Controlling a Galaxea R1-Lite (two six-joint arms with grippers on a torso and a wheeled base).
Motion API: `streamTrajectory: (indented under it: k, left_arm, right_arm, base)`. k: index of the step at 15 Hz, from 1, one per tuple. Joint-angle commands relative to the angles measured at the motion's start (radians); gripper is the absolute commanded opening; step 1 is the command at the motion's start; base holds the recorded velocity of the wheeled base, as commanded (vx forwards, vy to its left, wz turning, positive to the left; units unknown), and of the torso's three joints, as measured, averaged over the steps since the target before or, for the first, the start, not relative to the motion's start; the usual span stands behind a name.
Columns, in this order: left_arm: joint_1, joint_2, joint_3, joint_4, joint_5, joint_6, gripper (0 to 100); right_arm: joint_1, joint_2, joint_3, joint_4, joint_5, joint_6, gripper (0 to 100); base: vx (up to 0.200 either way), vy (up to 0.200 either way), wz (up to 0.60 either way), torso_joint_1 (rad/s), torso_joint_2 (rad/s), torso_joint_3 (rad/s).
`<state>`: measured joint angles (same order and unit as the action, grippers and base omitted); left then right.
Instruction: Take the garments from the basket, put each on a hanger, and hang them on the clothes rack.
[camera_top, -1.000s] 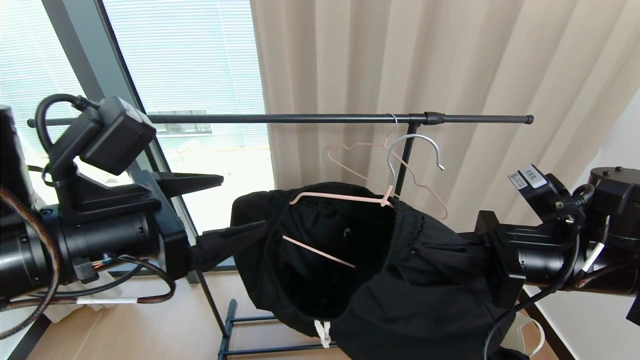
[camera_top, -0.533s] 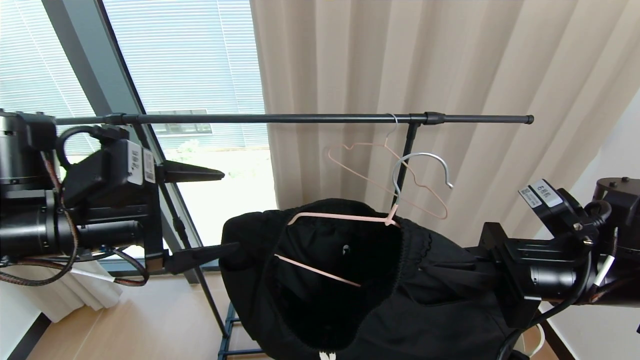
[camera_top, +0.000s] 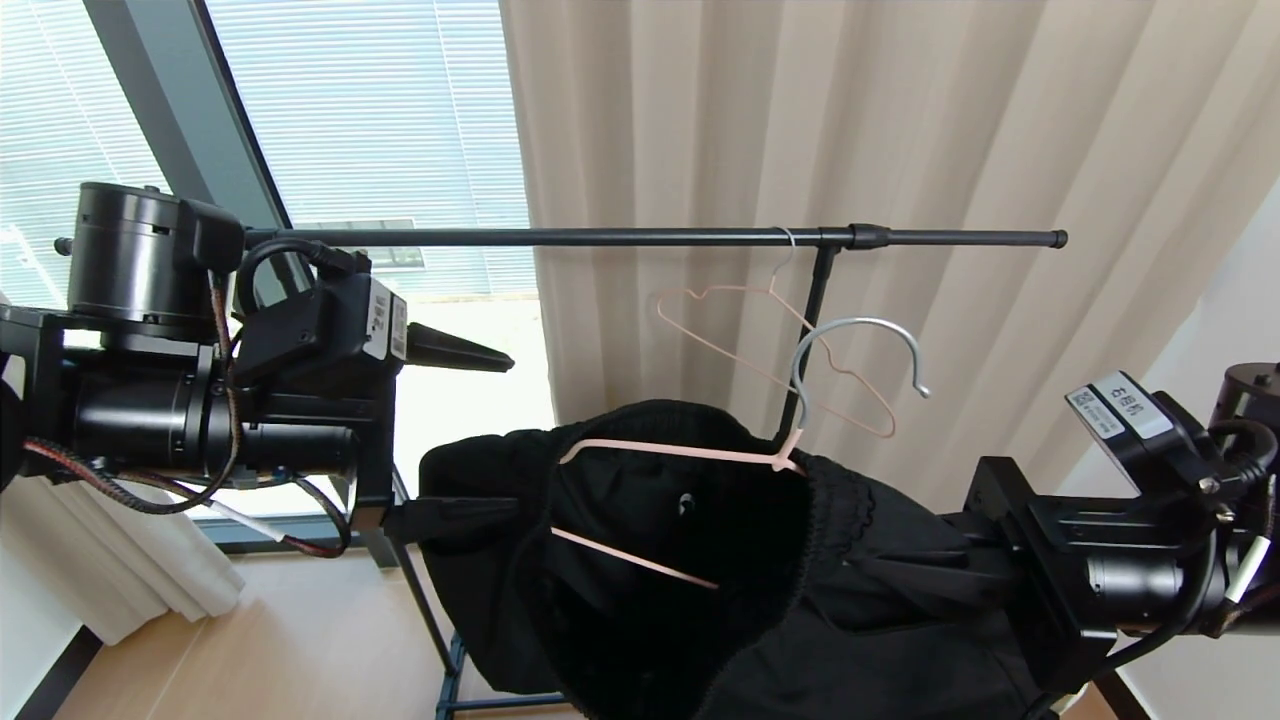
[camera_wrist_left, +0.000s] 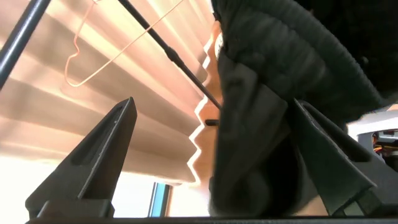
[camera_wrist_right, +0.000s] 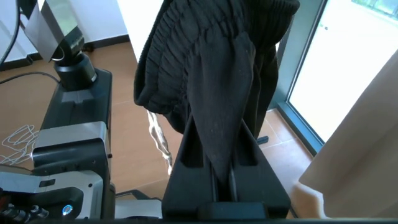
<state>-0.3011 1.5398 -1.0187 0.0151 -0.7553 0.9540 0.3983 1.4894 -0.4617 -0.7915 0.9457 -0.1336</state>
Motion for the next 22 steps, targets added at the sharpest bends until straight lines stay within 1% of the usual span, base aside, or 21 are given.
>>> streamTrajectory:
  k: [1,4,5,7,9,10,11,14,20,21,22]
  left_arm:
    - [-0.016,0.036,-0.011,0.009,0.004,0.0,100]
    - [-0.043,0.046,-0.009,0.009,0.053,0.0,100]
    - [-0.053,0.052,-0.009,0.009,0.057,-0.001,100]
    - [-0.069,0.057,-0.021,0.011,0.059,-0.017,100]
    - [-0.098,0.059,-0.041,0.032,0.06,-0.061,100]
    - [-0.098,0.059,-0.041,0.032,0.06,-0.061,100]
    - [-0.116,0.059,-0.041,0.036,0.067,-0.072,100]
    - [-0.139,0.057,-0.04,0.063,0.067,-0.072,100]
    - [-0.176,0.054,-0.031,0.077,0.067,-0.07,100]
    - [-0.179,0.054,-0.031,0.078,0.067,-0.072,0]
    - [-0.182,0.054,-0.032,0.085,0.067,-0.072,0]
  right_arm:
    - [0.019,-0.004,0.003,0.0,0.005,-0.017,0]
    - [0.045,-0.015,0.008,0.0,0.005,-0.026,0]
    - [0.053,-0.015,0.008,0.0,0.007,-0.027,0]
    - [0.065,-0.017,0.008,0.0,0.005,-0.027,0]
    - [0.073,-0.015,0.005,0.0,0.005,-0.027,0]
    - [0.073,-0.015,0.005,0.0,0.005,-0.027,0]
    - [0.088,-0.015,-0.003,0.0,0.007,-0.027,0]
    - [0.088,-0.017,-0.022,-0.002,0.015,-0.027,0]
    - [0.088,-0.004,-0.063,-0.008,0.024,-0.027,0]
    - [0.088,-0.004,-0.066,-0.008,0.024,-0.027,0]
    - [0.088,-0.001,-0.071,-0.008,0.025,-0.027,0]
  base:
    - [0.0,0.0,0.0,0.0,0.0,0.0]
    - [0.0,0.0,0.0,0.0,0.0,0.0]
    - [0.0,0.0,0.0,0.0,0.0,0.0]
    - [0.0,0.0,0.0,0.0,0.0,0.0]
    - [0.0,0.0,0.0,0.0,0.0,0.0]
    - [0.0,0.0,0.0,0.0,0.0,0.0]
    - [0.0,0.0,0.0,0.0,0.0,0.0]
    - [0.0,0.0,0.0,0.0,0.0,0.0]
    - [0.0,0.0,0.0,0.0,0.0,0.0]
    - [0.0,0.0,0.0,0.0,0.0,0.0]
    - [0.0,0.0,0.0,0.0,0.0,0.0]
